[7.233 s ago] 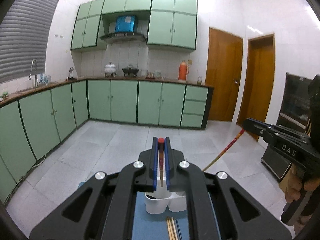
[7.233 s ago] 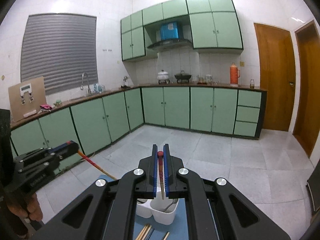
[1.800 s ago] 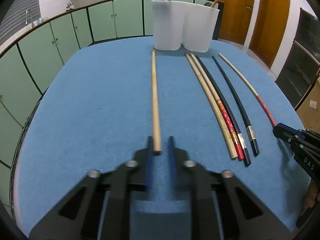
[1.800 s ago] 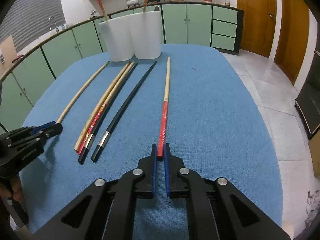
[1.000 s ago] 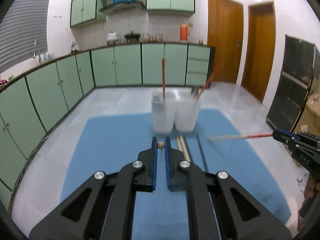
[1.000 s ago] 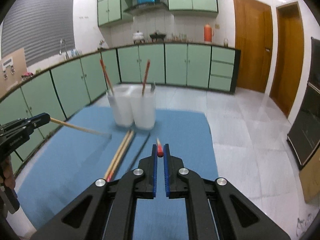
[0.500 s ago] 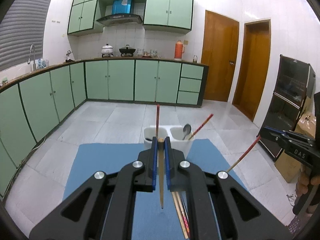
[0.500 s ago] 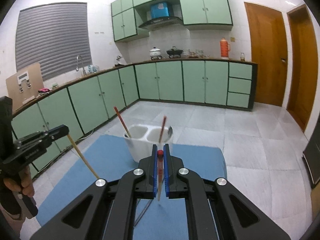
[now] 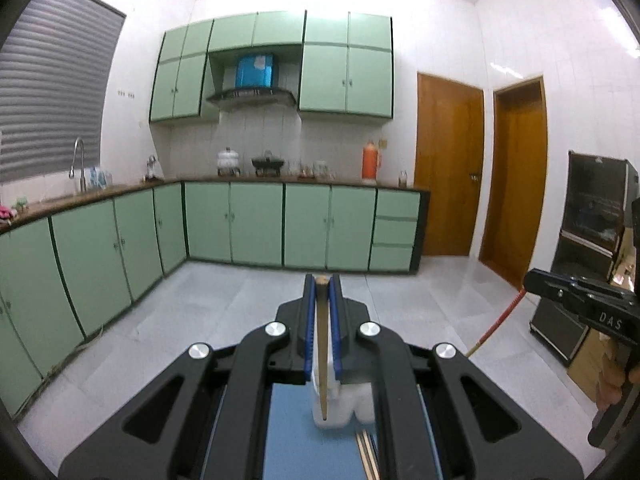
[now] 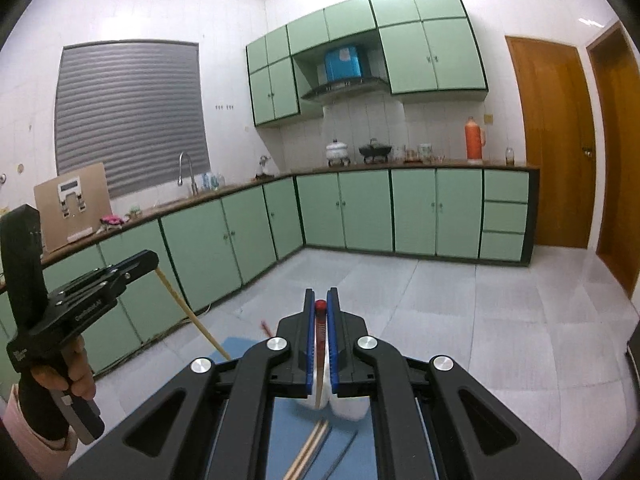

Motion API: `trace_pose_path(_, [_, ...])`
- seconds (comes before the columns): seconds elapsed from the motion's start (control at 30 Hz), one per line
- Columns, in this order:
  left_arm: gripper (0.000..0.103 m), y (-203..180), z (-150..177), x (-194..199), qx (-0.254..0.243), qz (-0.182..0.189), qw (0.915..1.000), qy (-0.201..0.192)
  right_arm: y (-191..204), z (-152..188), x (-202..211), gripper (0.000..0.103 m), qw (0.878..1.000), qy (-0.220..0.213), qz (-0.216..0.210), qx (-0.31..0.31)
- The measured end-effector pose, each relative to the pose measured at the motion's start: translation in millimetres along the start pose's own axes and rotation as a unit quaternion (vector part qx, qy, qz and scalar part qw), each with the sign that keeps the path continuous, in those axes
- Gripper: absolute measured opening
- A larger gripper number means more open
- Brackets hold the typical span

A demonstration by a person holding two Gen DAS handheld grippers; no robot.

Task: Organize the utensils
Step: 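Lift both chopsticks and lower them upright into the white cup, then open both grippers to release the chopsticks into the cup, then move both open grippers back down to the chopsticks on the mat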

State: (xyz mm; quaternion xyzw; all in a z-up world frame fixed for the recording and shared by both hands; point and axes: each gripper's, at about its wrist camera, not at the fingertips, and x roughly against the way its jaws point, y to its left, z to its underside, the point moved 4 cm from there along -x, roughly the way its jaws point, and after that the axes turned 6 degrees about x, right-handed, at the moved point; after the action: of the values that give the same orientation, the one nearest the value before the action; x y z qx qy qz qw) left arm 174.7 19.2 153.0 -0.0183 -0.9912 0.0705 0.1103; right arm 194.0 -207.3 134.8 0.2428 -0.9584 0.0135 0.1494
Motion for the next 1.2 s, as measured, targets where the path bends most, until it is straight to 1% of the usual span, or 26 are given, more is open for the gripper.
trace_pose_path(0.13, [0.006, -8.4, -20.4, -20.9, -0.01, -0.006, 0.9996, -0.024, -6.3, -23.0, -18.4, 0.006, 1.0, -0.011, 0.026, 0.011])
trace_pose_path(0.27, [0.006, -18.2, -25.8, -47.0, -0.013, 0.0, 0.9996, -0.027, -13.0, -30.2, -39.5, 0.006, 0.999, -0.009, 0.041, 0.015])
trace_pose_path(0.4, [0.006, -25.5, -12.7, -76.9, -0.009, 0.013, 0.9999, 0.0, -21.2, -22.7, -68.1, 0.006, 0.999, 0.008, 0.051, 0.014])
trace_pose_path(0.5, [0.006, -26.4, -1.6, -95.1, -0.006, 0.019, 0.9996, 0.019, -24.7, -10.0, -88.6, 0.006, 0.998, 0.025, 0.062, 0.021])
trace_pose_path(0.73, [0.006, -20.2, 22.5, -124.2, -0.008, 0.026, 0.9975, 0.065, -24.1, 15.6, -121.2, 0.006, 0.997, 0.063, 0.047, 0.02])
trace_pose_path(0.77, [0.008, -18.4, 24.8, -124.6, -0.004, 0.028, 0.9971, 0.07, -23.4, 18.9, -122.9, 0.006, 0.996, 0.068, 0.046, 0.021])
trace_pose_path(0.83, [0.014, -14.4, 26.4, -119.8, -0.003, 0.026, 0.9974, 0.067, -24.8, 21.1, -122.6, 0.009, 0.996, 0.067, 0.049, 0.02])
trace_pose_path(0.87, [0.023, -12.1, 26.1, -116.7, -0.003, 0.025, 0.9977, 0.064, -26.2, 22.2, -120.5, 0.011, 0.996, 0.066, 0.049, 0.017])
trace_pose_path(0.9, [0.029, -10.2, 25.1, -112.3, -0.002, 0.025, 0.998, 0.059, -27.5, 23.0, -119.1, 0.013, 0.997, 0.065, 0.05, 0.014])
trace_pose_path(0.93, [0.03, -9.4, 23.2, -109.6, -0.001, 0.025, 0.9982, 0.056, -29.6, 23.3, -116.1, 0.014, 0.997, 0.062, 0.052, 0.008])
trace_pose_path(0.97, [0.03, -7.8, 21.3, -104.2, 0.0, 0.025, 0.9984, 0.051, -31.4, 21.9, -115.2, 0.019, 0.997, 0.059, 0.052, 0.004])
trace_pose_path(1.0, [0.033, -7.8, 19.3, -102.1, 0.0, 0.025, 0.9985, 0.048, -33.0, 22.6, -109.9, 0.024, 0.997, 0.055, 0.052, 0.0])
trace_pose_path(1.13, [0.042, -7.0, 17.5, -78.6, -0.005, 0.018, 0.9994, 0.028, -37.4, 26.6, -86.7, 0.034, 0.998, 0.038, 0.056, -0.012])
trace_pose_path(1.2, [0.048, -8.5, 18.8, -67.5, -0.004, 0.019, 0.9996, 0.022, -38.2, 31.8, -74.1, 0.046, 0.998, 0.03, 0.06, -0.017])
